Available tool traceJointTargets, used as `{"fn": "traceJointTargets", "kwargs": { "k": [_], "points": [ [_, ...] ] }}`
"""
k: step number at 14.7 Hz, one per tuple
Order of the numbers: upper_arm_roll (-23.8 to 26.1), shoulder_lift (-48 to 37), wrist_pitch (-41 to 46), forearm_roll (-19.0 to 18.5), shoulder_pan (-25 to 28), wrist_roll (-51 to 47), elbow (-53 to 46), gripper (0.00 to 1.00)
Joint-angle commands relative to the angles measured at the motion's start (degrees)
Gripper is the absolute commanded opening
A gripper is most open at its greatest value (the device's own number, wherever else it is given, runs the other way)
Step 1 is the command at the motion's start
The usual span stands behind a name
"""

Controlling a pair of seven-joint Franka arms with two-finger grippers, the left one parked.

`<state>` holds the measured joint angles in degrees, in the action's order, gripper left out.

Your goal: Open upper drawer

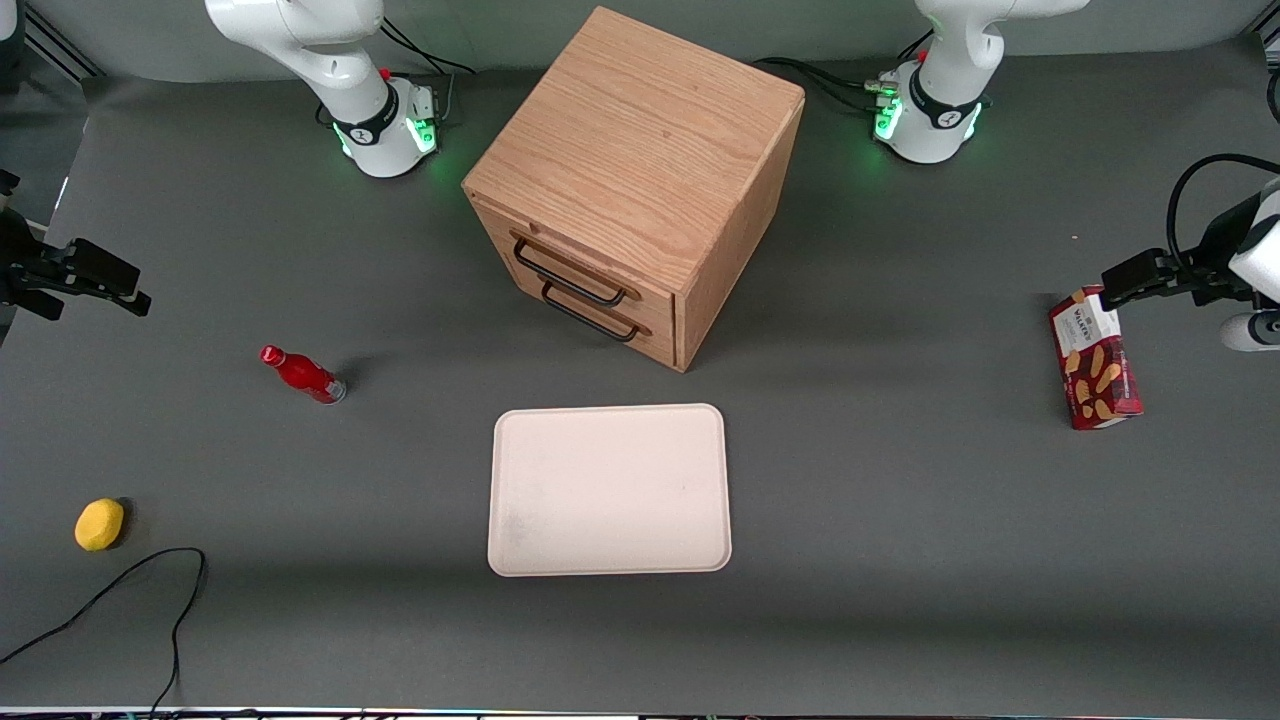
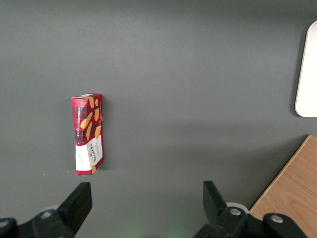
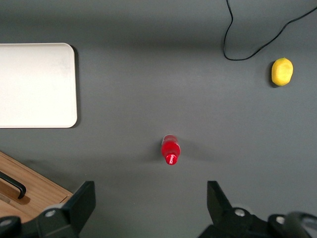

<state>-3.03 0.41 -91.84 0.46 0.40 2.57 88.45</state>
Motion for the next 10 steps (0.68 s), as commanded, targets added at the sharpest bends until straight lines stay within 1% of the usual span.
{"fn": "traceJointTargets", "kwargs": {
  "k": [1,7,10],
  "points": [
    [-0.7,-0.2,0.5,0.6,0.7,-1.0,0.0,1.00],
    [-0.5,0.3,-0.4,0.5,0.8,-1.1,-0.4,1.00],
    [0.0,0.7,-2.1,-0.3,0.8,-1.0,-0.4,1.00]
  ]
}}
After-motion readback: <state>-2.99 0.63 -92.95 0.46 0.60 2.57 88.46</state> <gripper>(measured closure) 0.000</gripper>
